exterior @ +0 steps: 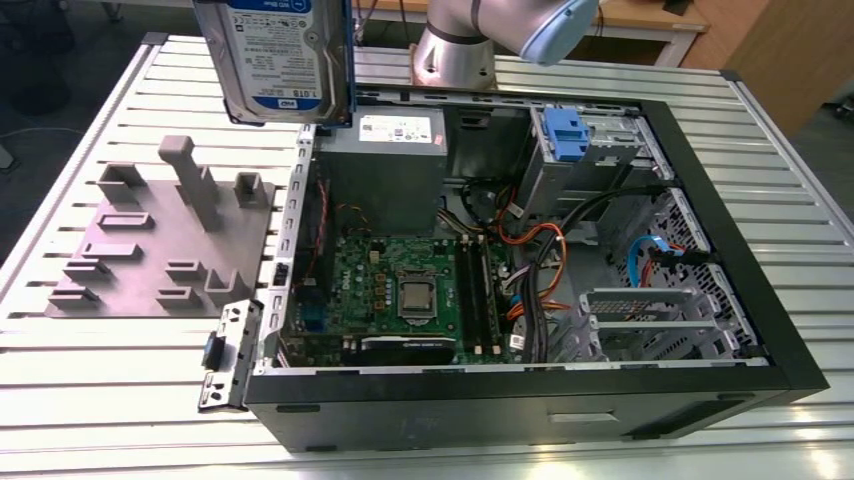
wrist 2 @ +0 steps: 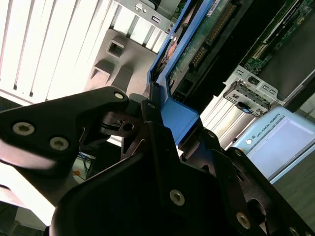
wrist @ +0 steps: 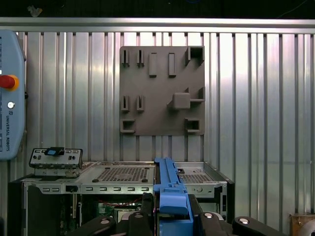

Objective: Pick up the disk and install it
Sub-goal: 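Pick up the disk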

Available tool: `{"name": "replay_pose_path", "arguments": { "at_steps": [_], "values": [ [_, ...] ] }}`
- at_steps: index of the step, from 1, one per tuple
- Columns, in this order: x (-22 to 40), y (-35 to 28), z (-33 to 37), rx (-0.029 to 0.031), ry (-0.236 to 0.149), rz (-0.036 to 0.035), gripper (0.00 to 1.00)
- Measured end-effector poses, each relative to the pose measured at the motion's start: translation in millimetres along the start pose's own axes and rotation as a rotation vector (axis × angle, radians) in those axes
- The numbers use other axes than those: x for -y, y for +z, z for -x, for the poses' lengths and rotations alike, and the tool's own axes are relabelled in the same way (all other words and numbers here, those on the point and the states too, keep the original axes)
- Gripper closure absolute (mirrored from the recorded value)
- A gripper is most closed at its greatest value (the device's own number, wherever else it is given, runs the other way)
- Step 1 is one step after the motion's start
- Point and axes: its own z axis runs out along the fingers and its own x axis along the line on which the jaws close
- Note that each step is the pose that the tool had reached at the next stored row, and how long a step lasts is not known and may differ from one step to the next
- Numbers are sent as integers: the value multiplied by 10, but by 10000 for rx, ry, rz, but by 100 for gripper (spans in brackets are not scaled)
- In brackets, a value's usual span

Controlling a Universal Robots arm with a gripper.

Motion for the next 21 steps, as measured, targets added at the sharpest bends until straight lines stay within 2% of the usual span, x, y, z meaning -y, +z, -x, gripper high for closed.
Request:
{"name": "replay_pose_path", "arguments": {
  "at_steps": [4, 8, 10, 17, 21],
  "values": [
    [24, 0, 0, 0, -1, 1, 63],
    [104, 2, 1, 0, 0, 0, 63],
    [126, 6, -4, 0, 0, 0, 63],
    [150, 27, -161, 2, 0, -2, 63],
    [301, 50, -165, 0, 3, 0, 63]
  ]
}}
